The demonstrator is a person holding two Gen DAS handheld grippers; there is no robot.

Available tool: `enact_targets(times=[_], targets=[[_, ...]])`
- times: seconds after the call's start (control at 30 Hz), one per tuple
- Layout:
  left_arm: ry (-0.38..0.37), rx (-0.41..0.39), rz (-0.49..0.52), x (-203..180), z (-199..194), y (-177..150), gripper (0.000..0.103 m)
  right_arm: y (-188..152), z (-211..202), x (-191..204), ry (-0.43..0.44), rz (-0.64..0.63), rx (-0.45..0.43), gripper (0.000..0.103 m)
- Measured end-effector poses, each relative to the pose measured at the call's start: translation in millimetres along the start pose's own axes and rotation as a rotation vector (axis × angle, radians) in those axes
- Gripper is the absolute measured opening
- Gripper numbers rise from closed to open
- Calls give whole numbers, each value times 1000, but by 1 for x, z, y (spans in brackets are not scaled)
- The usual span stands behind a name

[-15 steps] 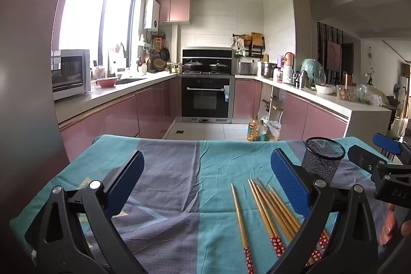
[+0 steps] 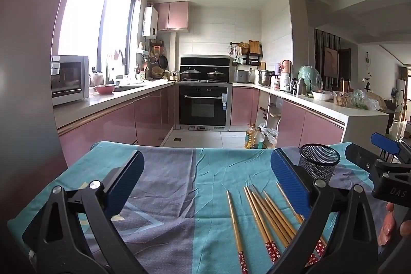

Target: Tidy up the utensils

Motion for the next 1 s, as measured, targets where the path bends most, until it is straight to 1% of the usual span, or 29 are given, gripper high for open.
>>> enact_targets(times=[0.07, 0.37, 1.0], targets=[[0, -2, -1, -1, 0, 0, 97, 6, -3, -8, 7, 1, -2, 96], [-1, -2, -1, -1, 0, 1, 97, 11, -7, -10, 5, -2, -4, 96], [1, -8, -1, -1, 1, 1, 97, 9, -4, -8, 9, 1, -6, 96]])
Point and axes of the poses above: each gripper's, at about its wrist camera, not at the fingertips, and z roughly the way its jaws point, x to its left, y to its top, the point moved 9 cm from there along z, roughly the way its jaws point, and after that the axes turned 5 degrees about x, right-handed, at the moved point
